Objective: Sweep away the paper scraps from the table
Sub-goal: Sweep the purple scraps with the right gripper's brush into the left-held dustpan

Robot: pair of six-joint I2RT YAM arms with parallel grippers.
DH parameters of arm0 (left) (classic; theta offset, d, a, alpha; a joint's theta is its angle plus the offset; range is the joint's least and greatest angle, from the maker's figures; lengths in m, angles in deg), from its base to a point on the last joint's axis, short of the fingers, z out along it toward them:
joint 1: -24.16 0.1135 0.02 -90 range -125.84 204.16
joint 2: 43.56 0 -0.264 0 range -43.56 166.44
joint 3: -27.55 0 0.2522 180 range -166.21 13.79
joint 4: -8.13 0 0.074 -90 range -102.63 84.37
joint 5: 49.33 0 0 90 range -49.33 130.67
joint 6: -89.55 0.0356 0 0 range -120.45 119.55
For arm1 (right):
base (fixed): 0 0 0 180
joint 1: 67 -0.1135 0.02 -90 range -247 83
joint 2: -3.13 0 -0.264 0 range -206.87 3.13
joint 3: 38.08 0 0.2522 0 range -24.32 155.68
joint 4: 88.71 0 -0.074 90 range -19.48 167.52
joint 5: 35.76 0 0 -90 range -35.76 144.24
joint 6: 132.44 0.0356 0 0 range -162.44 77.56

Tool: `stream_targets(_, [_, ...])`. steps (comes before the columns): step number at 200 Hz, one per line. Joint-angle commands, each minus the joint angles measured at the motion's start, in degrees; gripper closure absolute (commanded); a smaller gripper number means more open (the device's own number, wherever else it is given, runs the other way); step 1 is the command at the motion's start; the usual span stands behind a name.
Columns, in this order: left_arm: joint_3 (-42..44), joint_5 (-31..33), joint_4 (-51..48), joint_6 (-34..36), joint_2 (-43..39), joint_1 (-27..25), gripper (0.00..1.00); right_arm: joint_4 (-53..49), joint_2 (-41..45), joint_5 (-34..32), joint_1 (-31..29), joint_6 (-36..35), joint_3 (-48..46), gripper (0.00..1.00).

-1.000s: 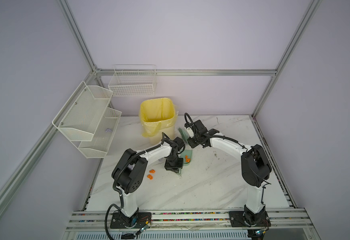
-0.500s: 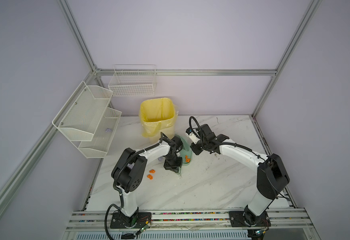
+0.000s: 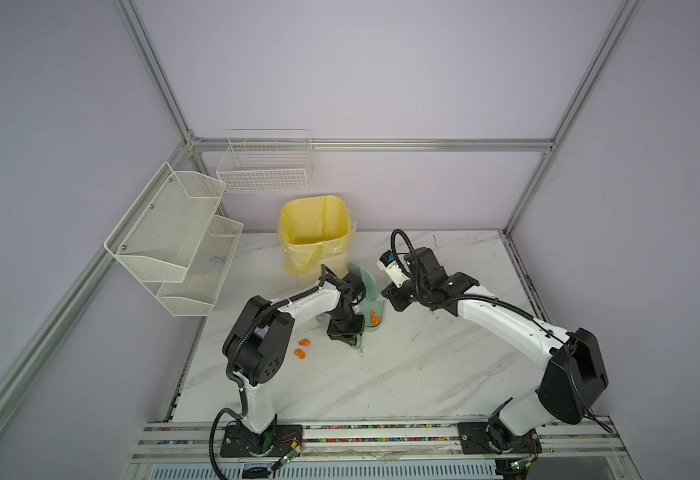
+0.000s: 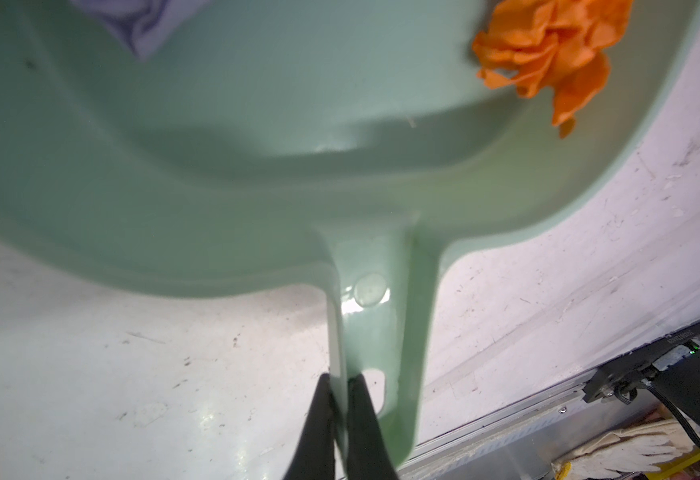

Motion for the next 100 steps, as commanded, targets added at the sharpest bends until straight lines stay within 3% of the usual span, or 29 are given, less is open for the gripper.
stream_targets(1, [-2.81, 2.21, -2.2, 0.61, -0.86, 0.65, 1.0, 2.36, -0.62, -1.85, -0.13, 3.67, 2.25, 1.0])
stream_targets(53, [-3.45, 1.47, -2.22, 0.58, -0.72, 0.65, 1.0, 4.78, -10.45, -2.4, -0.12, 6.94, 7.58, 1.0])
stream_targets(100, [-4.21, 1.69, -2.8, 0.96, -0.15, 0.65, 1.0, 5.3, -13.69, -1.76, -0.17, 7.05, 7.95, 1.0])
